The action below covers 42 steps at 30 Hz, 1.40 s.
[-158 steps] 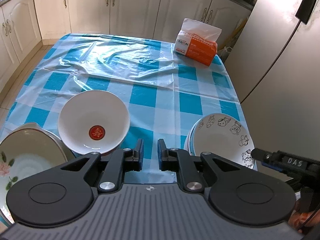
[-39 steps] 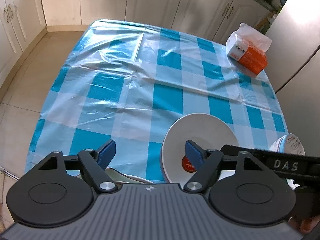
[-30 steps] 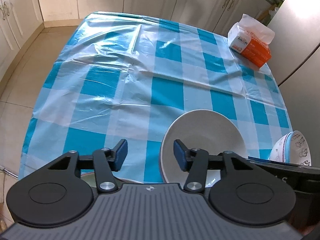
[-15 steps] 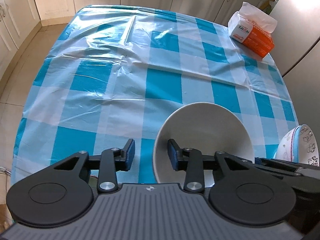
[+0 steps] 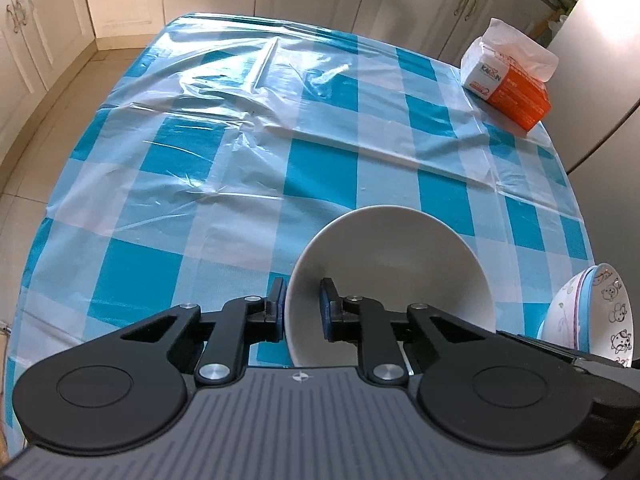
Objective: Organize plates and bowls
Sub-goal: 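Lift and carry the red-character bowl with both grippers toward the stacked bowls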
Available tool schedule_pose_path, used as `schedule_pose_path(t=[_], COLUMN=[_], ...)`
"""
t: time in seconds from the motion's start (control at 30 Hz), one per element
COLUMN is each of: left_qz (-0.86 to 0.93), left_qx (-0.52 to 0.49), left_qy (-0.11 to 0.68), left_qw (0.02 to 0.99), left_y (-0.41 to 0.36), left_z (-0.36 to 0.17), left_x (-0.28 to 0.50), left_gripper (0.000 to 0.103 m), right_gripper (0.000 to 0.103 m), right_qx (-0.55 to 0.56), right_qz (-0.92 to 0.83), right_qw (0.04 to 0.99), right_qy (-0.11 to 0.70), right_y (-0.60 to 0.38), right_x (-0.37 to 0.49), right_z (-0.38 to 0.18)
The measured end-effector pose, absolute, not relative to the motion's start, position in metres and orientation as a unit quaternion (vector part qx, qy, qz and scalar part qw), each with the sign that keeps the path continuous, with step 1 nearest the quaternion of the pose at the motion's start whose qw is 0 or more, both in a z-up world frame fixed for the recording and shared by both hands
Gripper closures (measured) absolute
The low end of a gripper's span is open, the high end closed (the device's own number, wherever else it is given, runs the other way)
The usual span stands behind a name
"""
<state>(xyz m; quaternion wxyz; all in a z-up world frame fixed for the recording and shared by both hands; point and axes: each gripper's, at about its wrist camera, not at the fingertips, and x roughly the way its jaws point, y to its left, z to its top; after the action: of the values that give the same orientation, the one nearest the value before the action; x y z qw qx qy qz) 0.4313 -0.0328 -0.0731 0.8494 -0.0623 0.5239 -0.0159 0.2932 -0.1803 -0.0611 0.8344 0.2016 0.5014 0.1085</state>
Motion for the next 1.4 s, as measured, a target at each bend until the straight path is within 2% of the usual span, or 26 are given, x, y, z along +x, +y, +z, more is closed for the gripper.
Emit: schedule_pose_path(t=[0.57, 1.4], left_qz=[-0.002, -0.036], left_qx=[-0.1, -0.127], left_qy=[0.507, 0.462], left_qw=[0.856, 0.877], left_y=[-0.041, -0.071], left_z=[-0.056, 0.002], left_x=[0.424, 0.403], left_gripper=[0.092, 0.095], right_gripper=[0.093, 0.092], right_qx=[0.211, 0.22], right_qz=[0.111, 0.124], right_qw=[0.84, 0.868], right_qy=[0.487, 0.429], right_y=[-0.197, -0.235], right_x=[0.295, 0.277], right_z=[-0.051, 0.003])
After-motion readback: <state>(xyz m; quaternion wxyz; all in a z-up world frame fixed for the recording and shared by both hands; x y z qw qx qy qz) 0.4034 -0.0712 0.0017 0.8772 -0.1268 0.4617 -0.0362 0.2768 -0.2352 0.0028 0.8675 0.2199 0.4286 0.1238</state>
